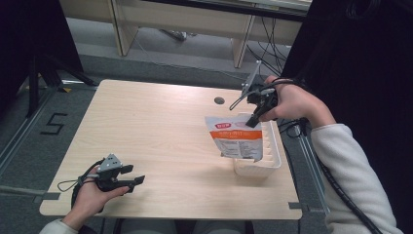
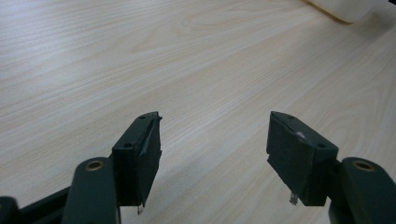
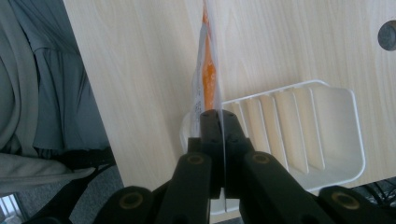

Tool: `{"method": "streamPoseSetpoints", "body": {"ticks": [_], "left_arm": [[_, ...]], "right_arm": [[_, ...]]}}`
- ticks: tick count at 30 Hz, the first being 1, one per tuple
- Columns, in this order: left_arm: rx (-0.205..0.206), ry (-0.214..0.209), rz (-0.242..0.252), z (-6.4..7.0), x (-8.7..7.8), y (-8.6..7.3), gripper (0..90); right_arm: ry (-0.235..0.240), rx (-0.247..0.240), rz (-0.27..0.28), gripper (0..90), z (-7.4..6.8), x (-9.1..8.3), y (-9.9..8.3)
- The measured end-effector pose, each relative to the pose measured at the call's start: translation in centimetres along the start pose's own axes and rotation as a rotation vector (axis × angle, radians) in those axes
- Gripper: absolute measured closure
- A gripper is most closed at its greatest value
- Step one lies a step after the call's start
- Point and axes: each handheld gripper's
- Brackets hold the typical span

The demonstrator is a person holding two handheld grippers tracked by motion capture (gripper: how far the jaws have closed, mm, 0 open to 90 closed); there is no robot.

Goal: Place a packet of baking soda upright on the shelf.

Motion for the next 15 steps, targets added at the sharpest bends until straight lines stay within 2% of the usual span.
{"method": "streamPoseSetpoints", "body": {"ticks": [10, 15], "left_arm": [[0.0, 0.001, -0.001, 0.01, 0.01, -0.01, 34.6], [0.0, 0.002, -0.001, 0.0, 0.01, -0.01, 34.6]], "right_arm": [[0.003, 0.015, -0.008, 90.0, 0.45, -0.05, -0.63], [0.003, 0.039, -0.013, 90.0, 0.73, -0.09, -1.13]]}}
Point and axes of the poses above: each handheld gripper's, and its own axes: x roughly forward along the jaws, y roughly out of its top, z roughly to its right, and after that the axes turned 9 degrees about x, right-handed
